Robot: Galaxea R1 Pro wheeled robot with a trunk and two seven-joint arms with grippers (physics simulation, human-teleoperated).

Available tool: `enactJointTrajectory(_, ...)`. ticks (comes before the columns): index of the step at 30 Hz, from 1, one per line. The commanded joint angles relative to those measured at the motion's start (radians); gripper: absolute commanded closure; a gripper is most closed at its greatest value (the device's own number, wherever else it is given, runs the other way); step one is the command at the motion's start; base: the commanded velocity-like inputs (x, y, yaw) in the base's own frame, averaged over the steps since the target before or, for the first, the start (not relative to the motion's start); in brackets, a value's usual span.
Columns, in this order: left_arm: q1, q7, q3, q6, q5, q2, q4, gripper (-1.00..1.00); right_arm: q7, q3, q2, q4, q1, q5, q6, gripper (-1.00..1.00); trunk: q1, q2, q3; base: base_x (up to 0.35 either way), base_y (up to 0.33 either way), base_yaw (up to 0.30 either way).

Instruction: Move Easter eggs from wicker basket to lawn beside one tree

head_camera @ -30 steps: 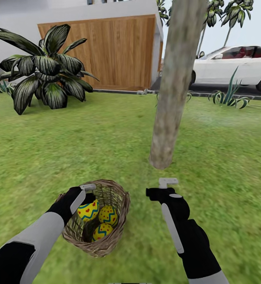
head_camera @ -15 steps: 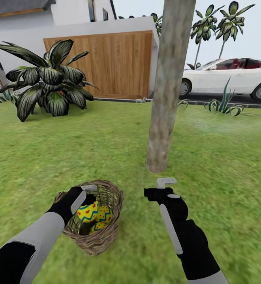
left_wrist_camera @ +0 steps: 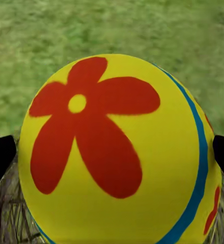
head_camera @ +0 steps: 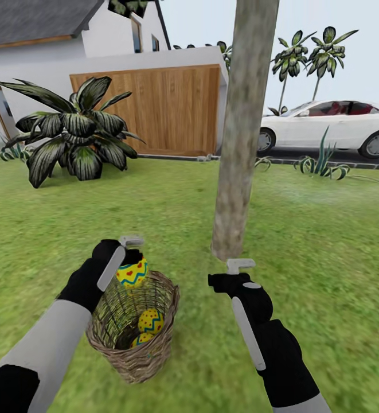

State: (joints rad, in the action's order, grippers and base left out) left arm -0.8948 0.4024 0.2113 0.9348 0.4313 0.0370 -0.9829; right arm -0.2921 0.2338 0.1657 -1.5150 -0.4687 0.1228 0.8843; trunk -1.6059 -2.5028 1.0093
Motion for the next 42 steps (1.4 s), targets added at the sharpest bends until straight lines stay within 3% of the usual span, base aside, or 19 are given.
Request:
enactJointTrajectory(1,0.001,0.026,0.003,0.017,0.012,0.001,-0.028,1.0,-0.01,0.001,0.0,-0.001,-0.001,0.011,0.003,-1.0,0.001,0.0,-0.003,0.0,0.0,0.0)
enactJointTrajectory(9,0.077,0.073,0.002,0.112,0.011,0.001,-0.275,1.0,-0.01,0.001,0.0,-0.001,-0.001,0.011,0.003,-1.0,0.004,0.002,-0.034,0.0,0.0,0.0)
enactJointTrajectory(13,0.116,0.184,0.004,0.112,0.012,-0.003,-0.365,1.0,-0.01,0.001,0.0,-0.001,-0.001,0.011,0.003,-1.0,0.006,0.003,-0.049,0.0,0.0,0.0)
enactJointTrajectory(16,0.125,0.246,0.003,0.112,0.013,-0.004,-0.385,1.0,-0.01,0.001,0.0,-0.001,-0.001,0.011,0.001,-1.0,0.017,0.024,-0.059,0.0,0.0,0.0)
enactJointTrajectory(22,0.128,0.265,0.004,0.112,0.012,-0.005,-0.391,1.0,-0.01,0.006,0.0,-0.001,-0.001,0.024,0.001,-1.0,0.04,0.066,-0.082,0.0,0.0,-0.1)
enactJointTrajectory(25,0.128,0.266,0.005,0.112,0.013,-0.005,-0.391,1.0,-0.01,0.007,-0.001,-0.001,-0.001,0.047,0.003,-1.0,0.04,0.066,-0.085,0.0,0.0,-0.218)
enactJointTrajectory(33,0.147,0.267,0.012,0.112,0.012,-0.005,-0.396,1.0,-0.01,0.007,-0.002,0.0,-0.001,0.053,0.005,-1.0,0.04,0.066,-0.094,0.0,-0.045,-0.228)
enactJointTrajectory(37,0.148,0.271,0.045,0.112,0.012,-0.005,-0.397,1.0,-0.01,0.009,-0.002,0.004,-0.001,0.054,0.005,-1.0,0.04,0.066,-0.099,0.0,-0.246,-0.225)
enactJointTrajectory(42,0.148,0.272,0.055,0.112,0.012,-0.005,-0.395,1.0,-0.01,0.021,-0.002,0.009,-0.001,0.054,0.005,-1.0,0.04,0.066,-0.105,0.0,-0.278,-0.224)
